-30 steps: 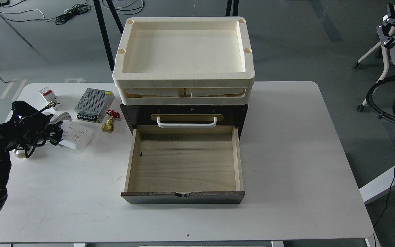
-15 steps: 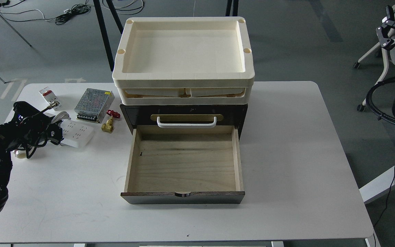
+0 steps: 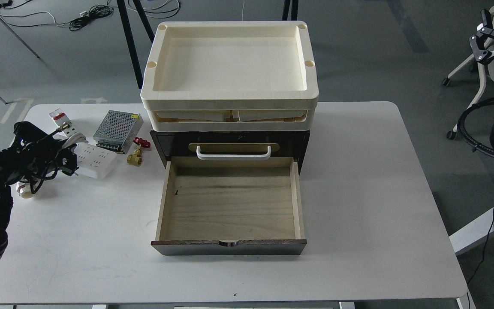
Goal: Put charging cable into cabinet
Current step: 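Lift the power strip with the left hand toward the open drawer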
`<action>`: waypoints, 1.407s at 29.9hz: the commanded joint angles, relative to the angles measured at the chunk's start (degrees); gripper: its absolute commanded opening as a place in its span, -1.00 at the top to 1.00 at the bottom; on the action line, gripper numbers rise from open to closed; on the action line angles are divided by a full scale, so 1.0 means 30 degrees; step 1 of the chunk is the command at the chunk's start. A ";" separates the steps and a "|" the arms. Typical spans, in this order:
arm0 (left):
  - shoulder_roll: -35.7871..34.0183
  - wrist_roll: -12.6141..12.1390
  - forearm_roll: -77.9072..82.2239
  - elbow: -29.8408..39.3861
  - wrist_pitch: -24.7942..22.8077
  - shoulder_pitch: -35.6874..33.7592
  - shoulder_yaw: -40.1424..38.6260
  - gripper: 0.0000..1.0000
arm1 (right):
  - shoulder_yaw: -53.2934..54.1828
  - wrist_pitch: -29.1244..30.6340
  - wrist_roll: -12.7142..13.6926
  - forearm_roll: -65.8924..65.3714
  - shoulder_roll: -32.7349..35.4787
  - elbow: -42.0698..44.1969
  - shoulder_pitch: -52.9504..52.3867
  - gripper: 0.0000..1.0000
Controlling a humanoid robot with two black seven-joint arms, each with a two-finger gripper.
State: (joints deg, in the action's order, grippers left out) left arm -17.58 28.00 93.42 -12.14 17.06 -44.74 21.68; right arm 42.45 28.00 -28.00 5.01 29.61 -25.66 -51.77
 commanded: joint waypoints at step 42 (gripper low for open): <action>-2.5713 0.0000 -0.0026 3.1575 -0.6383 -1.1805 -0.2094 0.79 | 0.1464 0.0000 0.0000 0.0030 0.0149 -0.0030 -0.0029 -0.99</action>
State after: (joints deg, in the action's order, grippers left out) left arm -88.32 27.99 93.40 72.88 2.37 -78.91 18.67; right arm 46.85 28.00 -28.00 5.10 30.02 -25.83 -51.94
